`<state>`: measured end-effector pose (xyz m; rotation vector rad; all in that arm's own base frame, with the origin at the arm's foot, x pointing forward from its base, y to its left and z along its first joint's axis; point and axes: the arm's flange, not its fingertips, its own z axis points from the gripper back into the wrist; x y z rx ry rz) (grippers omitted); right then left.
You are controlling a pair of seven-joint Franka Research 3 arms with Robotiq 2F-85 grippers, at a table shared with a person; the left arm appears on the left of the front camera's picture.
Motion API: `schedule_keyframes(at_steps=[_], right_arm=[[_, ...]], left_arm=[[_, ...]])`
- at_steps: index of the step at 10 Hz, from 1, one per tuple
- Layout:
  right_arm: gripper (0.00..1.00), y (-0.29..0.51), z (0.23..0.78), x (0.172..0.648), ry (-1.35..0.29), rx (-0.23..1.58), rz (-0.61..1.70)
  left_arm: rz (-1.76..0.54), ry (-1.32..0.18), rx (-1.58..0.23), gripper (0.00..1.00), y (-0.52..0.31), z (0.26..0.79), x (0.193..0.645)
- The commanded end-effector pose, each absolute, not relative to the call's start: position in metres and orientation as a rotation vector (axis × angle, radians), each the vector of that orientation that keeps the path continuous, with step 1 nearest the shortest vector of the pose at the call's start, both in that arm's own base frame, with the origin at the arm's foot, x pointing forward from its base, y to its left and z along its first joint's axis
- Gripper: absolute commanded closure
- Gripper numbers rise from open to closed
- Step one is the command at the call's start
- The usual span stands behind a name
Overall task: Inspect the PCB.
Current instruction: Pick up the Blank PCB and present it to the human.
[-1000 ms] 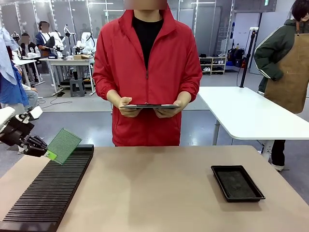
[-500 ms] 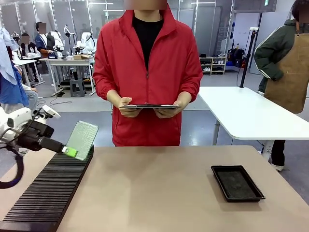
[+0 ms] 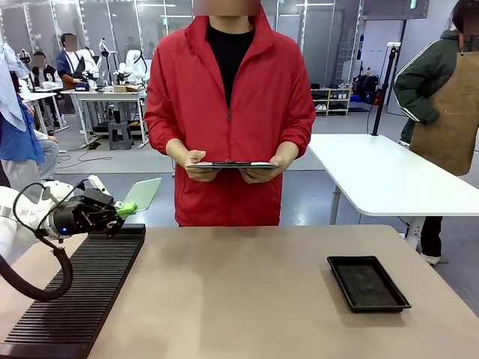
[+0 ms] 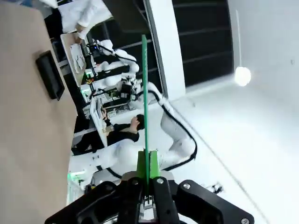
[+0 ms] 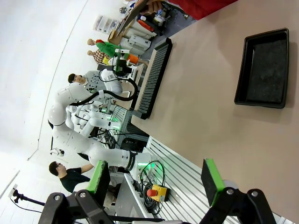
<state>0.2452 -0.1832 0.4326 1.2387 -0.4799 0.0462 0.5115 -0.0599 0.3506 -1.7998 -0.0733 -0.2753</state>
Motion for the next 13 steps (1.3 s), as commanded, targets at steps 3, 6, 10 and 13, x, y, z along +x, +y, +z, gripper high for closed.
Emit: schedule_keyframes(at_steps=[3,6,10,13], right_arm=[[0.0,-0.184,0.433,0.245,-0.49,1.246,0.051],[0.0,-0.184,0.433,0.245,-0.49,1.246,0.051],[0.0,-0.184,0.433,0.245,-0.49,1.246,0.051],[0.0,-0.184,0.433,0.245,-0.49,1.246,0.051]], left_arm=[[-0.13,0.034,-1.602,0.97,-0.083,0.377,0.514],[-0.068,0.034,-1.597,0.97,-0.083,0.372,0.53],[-0.054,-0.003,-1.574,0.97,-0.078,0.372,0.533],[-0.064,0.006,-1.587,0.97,-0.075,0.367,0.527]])
